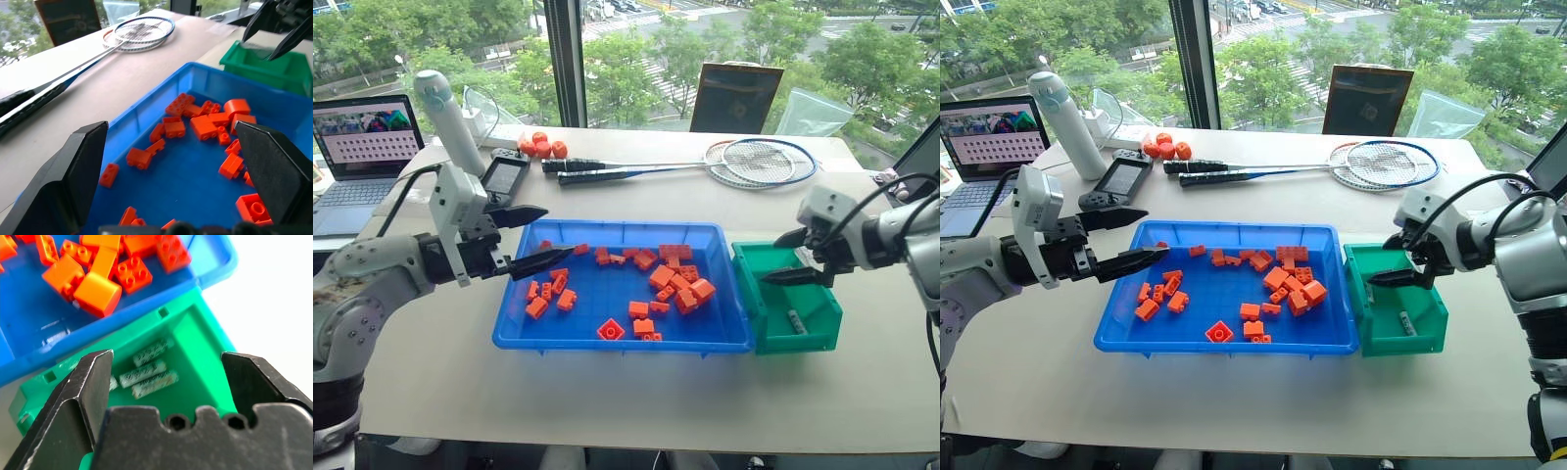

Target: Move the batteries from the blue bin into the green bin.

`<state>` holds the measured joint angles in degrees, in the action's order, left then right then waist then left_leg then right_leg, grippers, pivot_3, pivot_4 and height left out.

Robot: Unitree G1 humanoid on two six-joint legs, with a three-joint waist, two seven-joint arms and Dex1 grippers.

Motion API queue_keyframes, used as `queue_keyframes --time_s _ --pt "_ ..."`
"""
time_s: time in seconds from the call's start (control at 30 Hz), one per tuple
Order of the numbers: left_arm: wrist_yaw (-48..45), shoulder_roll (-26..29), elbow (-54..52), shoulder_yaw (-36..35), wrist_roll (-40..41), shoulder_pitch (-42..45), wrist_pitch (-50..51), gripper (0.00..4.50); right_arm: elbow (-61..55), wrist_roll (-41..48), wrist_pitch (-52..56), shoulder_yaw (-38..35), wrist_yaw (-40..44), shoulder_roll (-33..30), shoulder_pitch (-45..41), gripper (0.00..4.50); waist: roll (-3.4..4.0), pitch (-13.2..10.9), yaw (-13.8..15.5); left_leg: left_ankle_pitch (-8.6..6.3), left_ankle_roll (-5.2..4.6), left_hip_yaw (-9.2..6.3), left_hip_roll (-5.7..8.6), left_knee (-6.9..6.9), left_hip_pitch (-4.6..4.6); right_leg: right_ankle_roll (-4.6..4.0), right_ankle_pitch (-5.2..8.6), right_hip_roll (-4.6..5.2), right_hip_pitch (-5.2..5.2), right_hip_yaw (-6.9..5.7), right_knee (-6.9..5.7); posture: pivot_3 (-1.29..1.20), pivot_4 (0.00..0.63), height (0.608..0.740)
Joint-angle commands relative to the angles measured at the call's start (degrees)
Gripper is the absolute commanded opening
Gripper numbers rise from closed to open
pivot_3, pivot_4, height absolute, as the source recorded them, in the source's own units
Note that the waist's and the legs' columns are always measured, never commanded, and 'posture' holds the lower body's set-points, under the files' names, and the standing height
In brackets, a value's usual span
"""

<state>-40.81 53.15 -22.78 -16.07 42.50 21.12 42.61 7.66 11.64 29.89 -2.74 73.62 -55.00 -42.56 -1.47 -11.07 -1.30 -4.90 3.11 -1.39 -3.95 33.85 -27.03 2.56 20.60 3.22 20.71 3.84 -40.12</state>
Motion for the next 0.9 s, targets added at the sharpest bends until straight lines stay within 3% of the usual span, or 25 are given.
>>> queue_keyframes --time_s 0.03,0.17,0.4,0.9 --pt "0.98 -0.48 -0.18 -2.63 -1.88 -1.27 -2.02 4.5 2.92 7.28 -2.34 -8.64 -6.96 6.63 -4.35 4.13 0.0 0.0 -0.26 0.0 0.0 -0.01 -0.01 -0.01 0.08 0.0 0.0 -0.02 -0.07 0.0 0.0 0.0 0.15 0.709" --pt "1.03 -1.86 -0.75 -5.02 -1.07 -3.18 -2.32 4.5 2.02 8.34 -3.38 -8.09 -7.6 9.5 -3.39 4.13 0.0 0.0 -0.1 -0.01 -0.01 -0.02 0.0 -0.05 0.21 0.0 0.0 0.0 -0.29 -0.03 0.06 0.0 0.15 0.709" --pt "0.25 -0.01 0.04 -5.37 -1.15 -6.46 1.5 4.5 -0.49 7.23 0.21 -1.18 -4.65 7.7 1.22 4.13 0.01 0.0 0.56 -0.04 -0.06 -0.02 0.04 -0.01 0.18 0.02 0.0 0.05 -0.31 -0.05 0.13 0.0 0.15 0.709" --pt "1.72 -1.13 0.44 -7.41 3.15 -2.64 4.95 4.5 -1.63 6.88 0.76 1.01 -6.81 7.64 2.56 4.13 0.01 -0.01 0.46 -0.04 -0.05 -0.02 0.02 -0.02 0.19 0.02 0.01 0.04 -0.3 -0.05 0.11 0.0 0.15 0.709"
